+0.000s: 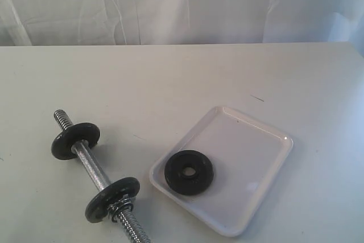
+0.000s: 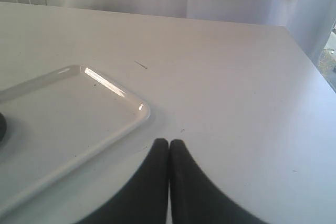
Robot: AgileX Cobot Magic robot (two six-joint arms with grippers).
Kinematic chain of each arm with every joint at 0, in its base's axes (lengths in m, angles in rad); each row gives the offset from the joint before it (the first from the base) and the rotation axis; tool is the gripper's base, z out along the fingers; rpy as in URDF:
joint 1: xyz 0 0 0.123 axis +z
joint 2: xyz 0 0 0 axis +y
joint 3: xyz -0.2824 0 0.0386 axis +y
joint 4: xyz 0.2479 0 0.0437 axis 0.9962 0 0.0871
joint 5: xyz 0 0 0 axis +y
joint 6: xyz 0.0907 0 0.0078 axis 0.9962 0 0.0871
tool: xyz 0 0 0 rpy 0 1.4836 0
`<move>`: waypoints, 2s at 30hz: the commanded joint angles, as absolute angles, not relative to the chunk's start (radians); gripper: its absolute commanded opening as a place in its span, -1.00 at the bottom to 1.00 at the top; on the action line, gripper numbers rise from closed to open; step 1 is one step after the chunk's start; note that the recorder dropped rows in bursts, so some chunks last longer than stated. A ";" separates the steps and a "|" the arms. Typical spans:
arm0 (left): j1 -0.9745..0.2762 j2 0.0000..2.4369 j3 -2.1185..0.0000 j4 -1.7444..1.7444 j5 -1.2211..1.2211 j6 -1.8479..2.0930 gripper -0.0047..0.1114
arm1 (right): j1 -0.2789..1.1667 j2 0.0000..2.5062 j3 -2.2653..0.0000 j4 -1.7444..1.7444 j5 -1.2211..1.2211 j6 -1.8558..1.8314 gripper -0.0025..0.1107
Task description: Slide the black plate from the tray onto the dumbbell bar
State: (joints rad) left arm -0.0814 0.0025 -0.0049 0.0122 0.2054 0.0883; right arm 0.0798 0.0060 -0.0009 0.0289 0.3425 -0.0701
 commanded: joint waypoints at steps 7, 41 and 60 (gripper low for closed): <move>-0.082 0.000 0.000 0.009 0.024 0.097 -0.90 | 0.081 0.000 0.000 0.033 0.340 -0.074 -0.96; -0.082 0.000 0.000 0.009 -0.872 -0.117 -0.90 | 0.081 0.000 0.000 0.030 0.340 -0.074 -0.96; -0.082 0.070 -0.245 0.000 -0.488 -0.005 -0.92 | 0.081 0.000 0.000 0.030 0.340 -0.074 -0.96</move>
State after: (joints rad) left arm -0.0814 0.0279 -0.1970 0.0000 -0.5238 0.0367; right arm 0.0798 0.0060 -0.0009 0.0289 0.3425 -0.0701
